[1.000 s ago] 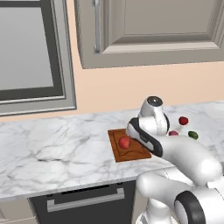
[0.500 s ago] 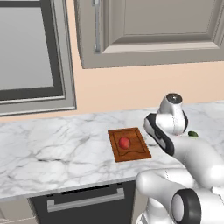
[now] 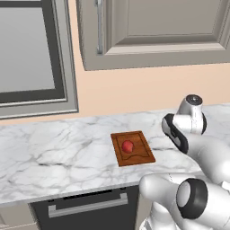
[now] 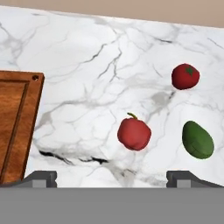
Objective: Place the avocado, onion, tomato, and bell pepper on the cutting board.
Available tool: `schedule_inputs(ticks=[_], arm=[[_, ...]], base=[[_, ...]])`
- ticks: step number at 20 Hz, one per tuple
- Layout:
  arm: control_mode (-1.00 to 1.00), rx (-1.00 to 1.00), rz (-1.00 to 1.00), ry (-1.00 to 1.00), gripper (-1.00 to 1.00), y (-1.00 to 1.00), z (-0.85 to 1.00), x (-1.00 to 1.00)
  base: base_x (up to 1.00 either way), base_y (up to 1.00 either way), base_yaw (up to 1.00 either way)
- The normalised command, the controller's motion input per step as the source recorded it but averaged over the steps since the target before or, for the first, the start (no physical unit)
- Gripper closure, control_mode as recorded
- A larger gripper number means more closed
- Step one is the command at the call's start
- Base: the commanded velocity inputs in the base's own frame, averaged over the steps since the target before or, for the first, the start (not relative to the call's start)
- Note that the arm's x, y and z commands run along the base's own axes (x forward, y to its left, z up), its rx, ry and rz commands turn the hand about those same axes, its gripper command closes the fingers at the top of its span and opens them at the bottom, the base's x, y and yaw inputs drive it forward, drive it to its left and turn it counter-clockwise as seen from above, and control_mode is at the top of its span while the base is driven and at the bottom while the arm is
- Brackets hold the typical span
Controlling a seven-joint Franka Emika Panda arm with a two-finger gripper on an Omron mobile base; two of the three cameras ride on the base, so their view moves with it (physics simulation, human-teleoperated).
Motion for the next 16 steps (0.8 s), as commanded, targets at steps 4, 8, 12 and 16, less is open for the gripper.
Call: schedule_inputs(ticks=[4, 8, 12, 16], arm=[[-1.00, 0.00, -0.08, 0.00, -1.00, -0.36, -0.02, -0.01], [-1.00, 0.00, -0.03, 0.00, -1.00, -0.18, -0.25, -0.02], [-1.00, 0.00, 0.00, 0.00, -1.00, -0.03, -0.25, 0.00], [-1.00, 0.00, 0.00, 0.00, -1.00, -0.13, -0.20, 0.01]], base=[[0.00, 0.00, 0.00], [0.00, 0.00, 0.00], [0.00, 0.00, 0.00], [0.00, 0.00, 0.00]])
